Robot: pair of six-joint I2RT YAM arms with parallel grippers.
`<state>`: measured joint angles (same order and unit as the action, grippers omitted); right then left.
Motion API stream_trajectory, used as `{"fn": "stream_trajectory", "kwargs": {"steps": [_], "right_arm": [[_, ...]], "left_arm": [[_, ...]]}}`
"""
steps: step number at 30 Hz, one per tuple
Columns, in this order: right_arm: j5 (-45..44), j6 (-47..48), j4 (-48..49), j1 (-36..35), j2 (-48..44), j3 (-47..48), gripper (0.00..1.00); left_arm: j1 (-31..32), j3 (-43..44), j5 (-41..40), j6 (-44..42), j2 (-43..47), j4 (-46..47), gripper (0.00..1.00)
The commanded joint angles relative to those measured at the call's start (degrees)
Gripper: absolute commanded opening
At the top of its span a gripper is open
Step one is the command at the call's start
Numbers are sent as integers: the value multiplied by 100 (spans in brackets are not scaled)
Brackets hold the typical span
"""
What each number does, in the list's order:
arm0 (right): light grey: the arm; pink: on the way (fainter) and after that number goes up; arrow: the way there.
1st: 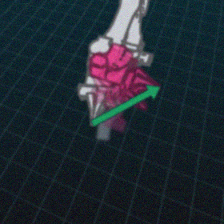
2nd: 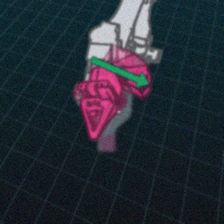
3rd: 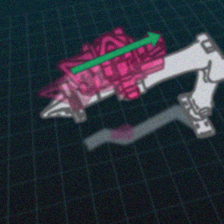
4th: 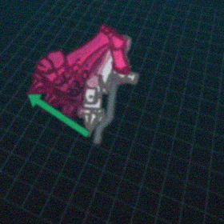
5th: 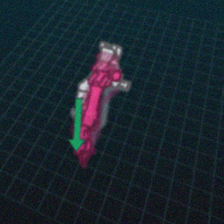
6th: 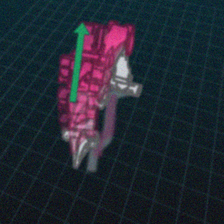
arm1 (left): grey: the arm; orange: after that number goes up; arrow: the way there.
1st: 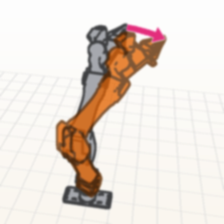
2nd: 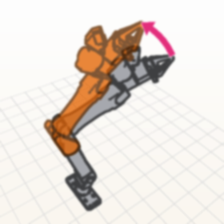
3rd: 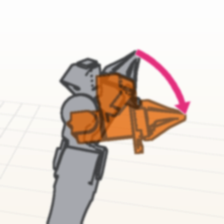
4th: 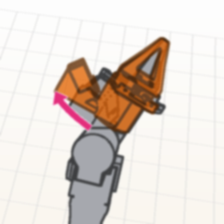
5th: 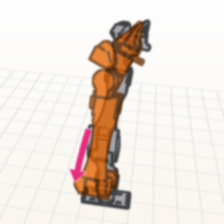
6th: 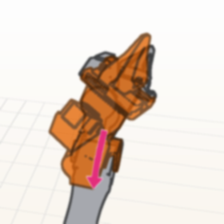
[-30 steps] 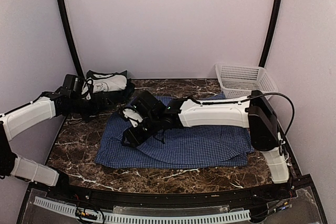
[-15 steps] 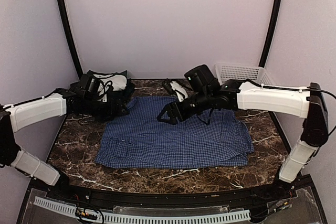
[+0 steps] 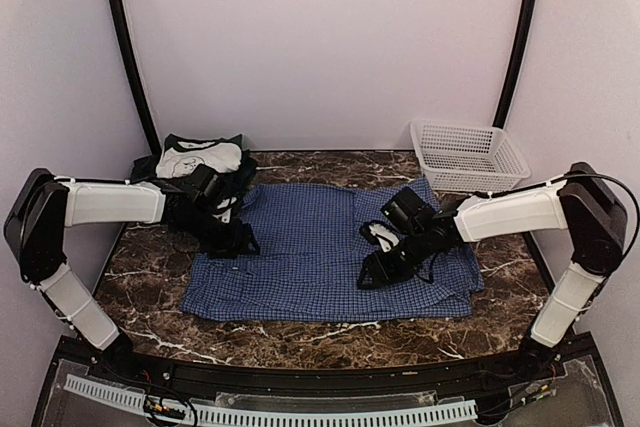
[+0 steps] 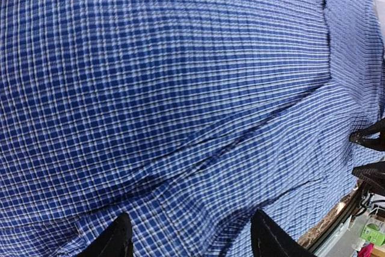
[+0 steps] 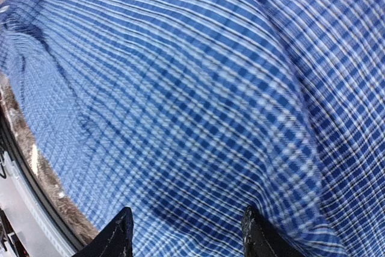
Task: Fold and stack the mixed laundry pile
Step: Smooth out the 1/3-folded shirt at the center of the board.
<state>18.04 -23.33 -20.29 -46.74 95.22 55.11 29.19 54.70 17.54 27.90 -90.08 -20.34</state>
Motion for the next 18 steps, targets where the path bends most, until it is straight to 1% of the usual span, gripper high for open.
{"fn": "stream_trajectory", "kwargs": {"steps": [1, 4, 7, 10, 12, 15, 18], "right_arm": [[20, -191, 89, 238, 376, -255, 58], [98, -189, 28, 244, 302, -300, 58], [111, -199, -84, 244, -103, -320, 62], [-48, -195, -443, 265, -734, -257, 68], [-119, -173, -736, 300, -1045, -185, 69], [-212, -258, -1037, 391, -1495, -213, 73], [-184, -496, -1352, 787, -1833, -546, 75]], "left_arm": [[54, -218, -244, 210, -152, -427, 64], [105, -422, -362, 474, 18, -513, 61], [120, -538, -553, 608, 274, -779, 62], [115, -563, -839, 807, 918, -1246, 71], [73, -556, -979, 893, 1273, -1616, 74], [-180, -564, -1017, 1017, 1626, -2143, 74], [-322, -731, -952, 1220, 1965, -2455, 77]]}}
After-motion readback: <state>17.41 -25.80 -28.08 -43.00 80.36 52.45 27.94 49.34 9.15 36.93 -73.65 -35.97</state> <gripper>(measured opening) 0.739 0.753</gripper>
